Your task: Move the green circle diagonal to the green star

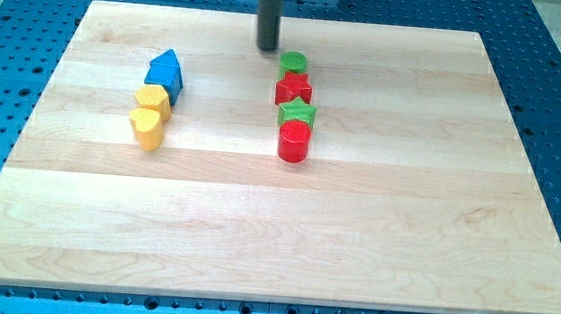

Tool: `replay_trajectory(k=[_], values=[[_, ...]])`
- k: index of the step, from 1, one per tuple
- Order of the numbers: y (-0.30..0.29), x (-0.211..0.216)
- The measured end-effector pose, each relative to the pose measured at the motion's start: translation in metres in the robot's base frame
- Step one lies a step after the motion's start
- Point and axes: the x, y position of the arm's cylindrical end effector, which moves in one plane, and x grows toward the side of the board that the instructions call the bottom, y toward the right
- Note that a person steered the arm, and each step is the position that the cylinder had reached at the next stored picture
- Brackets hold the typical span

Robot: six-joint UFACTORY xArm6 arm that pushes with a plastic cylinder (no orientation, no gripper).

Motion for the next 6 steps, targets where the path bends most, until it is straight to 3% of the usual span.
replay_trajectory(k=[2,5,6], values=[[-0.012,0.046],[0.134,0.046],[0.142,0.046]])
